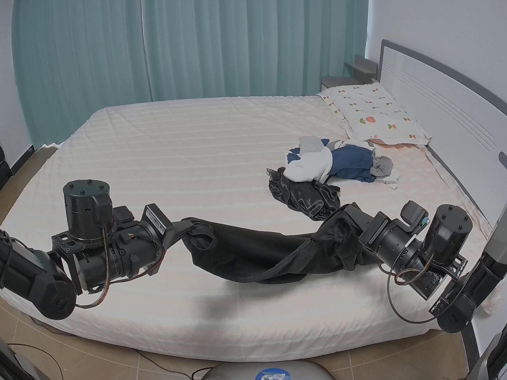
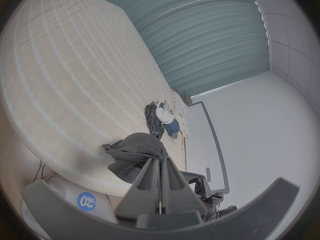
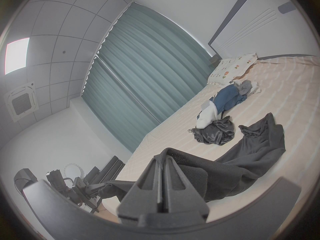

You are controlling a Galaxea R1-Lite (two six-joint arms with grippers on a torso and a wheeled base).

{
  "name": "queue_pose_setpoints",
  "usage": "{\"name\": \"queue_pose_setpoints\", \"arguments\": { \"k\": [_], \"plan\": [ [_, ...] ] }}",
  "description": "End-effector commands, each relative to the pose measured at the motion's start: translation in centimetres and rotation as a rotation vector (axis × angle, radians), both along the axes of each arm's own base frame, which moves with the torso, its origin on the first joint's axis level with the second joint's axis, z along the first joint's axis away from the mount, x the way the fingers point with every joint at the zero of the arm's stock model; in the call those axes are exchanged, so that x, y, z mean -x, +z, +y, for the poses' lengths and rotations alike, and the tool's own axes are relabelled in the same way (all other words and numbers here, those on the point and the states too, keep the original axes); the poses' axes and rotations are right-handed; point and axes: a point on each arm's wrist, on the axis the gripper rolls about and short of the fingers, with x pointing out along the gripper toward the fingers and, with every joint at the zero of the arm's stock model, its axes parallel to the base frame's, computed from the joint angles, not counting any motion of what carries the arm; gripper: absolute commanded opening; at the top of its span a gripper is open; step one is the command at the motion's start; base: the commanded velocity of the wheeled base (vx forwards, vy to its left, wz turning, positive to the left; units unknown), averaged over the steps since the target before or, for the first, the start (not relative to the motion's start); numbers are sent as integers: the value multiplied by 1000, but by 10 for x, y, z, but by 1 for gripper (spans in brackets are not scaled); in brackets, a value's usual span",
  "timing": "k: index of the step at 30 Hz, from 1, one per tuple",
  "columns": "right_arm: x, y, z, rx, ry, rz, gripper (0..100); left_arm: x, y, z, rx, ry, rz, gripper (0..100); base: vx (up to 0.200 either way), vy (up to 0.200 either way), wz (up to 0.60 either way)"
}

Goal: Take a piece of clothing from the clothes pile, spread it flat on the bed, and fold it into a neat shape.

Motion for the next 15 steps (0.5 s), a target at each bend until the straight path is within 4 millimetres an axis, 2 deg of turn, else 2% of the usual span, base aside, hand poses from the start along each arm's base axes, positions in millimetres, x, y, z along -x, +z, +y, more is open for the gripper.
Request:
{"name": "queue_pose_setpoints", "arguments": {
  "k": [1,15],
  "plan": [
    [0,2,0,-8,0,-12,0,1,1,0,2,0,-3,0,0,200,0],
    [0,2,1,-9,10,-11,0,3,-1,1,-3,0,8,0,0,200,0]
  ]
}}
